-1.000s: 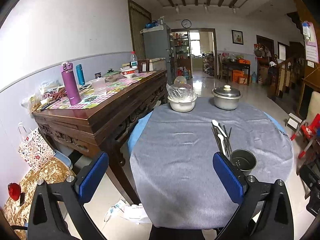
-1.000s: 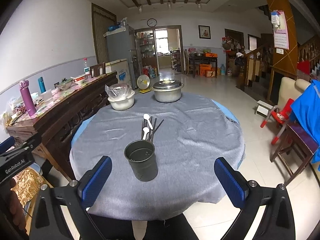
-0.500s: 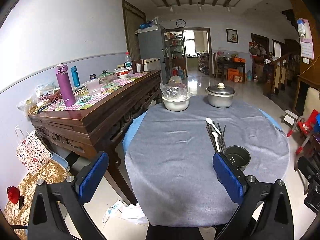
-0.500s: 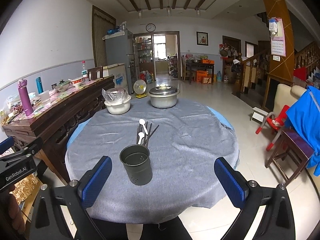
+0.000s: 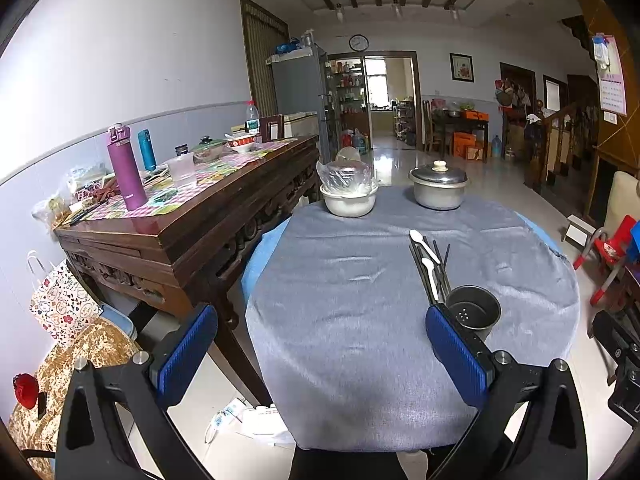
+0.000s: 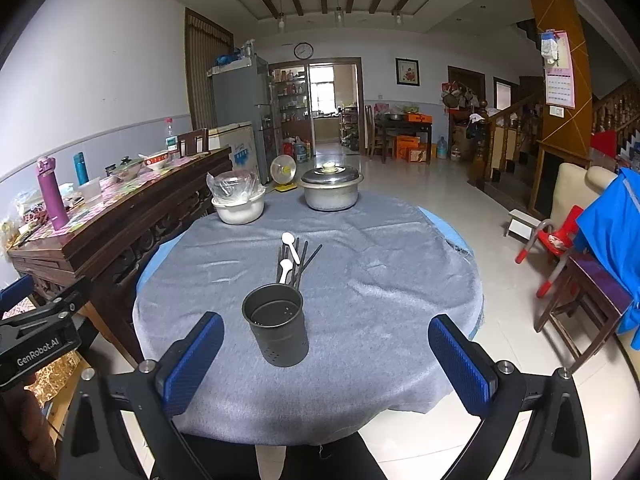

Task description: Organize utensils

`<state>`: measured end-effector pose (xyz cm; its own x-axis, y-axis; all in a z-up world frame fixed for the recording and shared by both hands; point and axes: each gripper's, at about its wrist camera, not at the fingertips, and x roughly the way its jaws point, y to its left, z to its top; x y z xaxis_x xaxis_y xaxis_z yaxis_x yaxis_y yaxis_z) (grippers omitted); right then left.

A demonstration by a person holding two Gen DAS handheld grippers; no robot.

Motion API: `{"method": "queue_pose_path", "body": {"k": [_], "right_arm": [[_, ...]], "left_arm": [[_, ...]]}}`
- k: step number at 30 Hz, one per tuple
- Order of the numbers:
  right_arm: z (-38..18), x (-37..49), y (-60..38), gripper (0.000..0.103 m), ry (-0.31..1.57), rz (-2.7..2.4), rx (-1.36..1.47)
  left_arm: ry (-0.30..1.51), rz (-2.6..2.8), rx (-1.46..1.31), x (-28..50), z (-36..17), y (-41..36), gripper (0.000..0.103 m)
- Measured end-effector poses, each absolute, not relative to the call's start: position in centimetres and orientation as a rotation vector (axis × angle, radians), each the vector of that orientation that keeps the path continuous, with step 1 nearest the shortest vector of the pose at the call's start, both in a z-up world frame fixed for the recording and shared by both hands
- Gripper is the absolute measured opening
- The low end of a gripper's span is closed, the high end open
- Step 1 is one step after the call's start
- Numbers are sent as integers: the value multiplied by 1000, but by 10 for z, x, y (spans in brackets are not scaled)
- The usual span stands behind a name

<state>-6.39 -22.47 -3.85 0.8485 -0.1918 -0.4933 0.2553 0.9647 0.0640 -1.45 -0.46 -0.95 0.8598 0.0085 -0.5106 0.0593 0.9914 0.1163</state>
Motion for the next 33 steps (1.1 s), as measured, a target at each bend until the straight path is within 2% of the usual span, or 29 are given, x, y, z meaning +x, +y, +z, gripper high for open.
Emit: {"method": "queue_pose_path", "body": {"k": [11,20,27,33], "right_arm": [[-33,-37,-238,103,527,-224,117],[-20,25,-285,103,574,-191,168],[-43,133,-307,103,707,-82,105],[-87,270,-315,103,880,112,60]], "left_arm": [[548,-22,105,9,-25,-2,103],[626,0,97,57,-47,2,103],[702,13,138,120,-80,-7,103],[809,-43,158,182,-107,-20,103]]}}
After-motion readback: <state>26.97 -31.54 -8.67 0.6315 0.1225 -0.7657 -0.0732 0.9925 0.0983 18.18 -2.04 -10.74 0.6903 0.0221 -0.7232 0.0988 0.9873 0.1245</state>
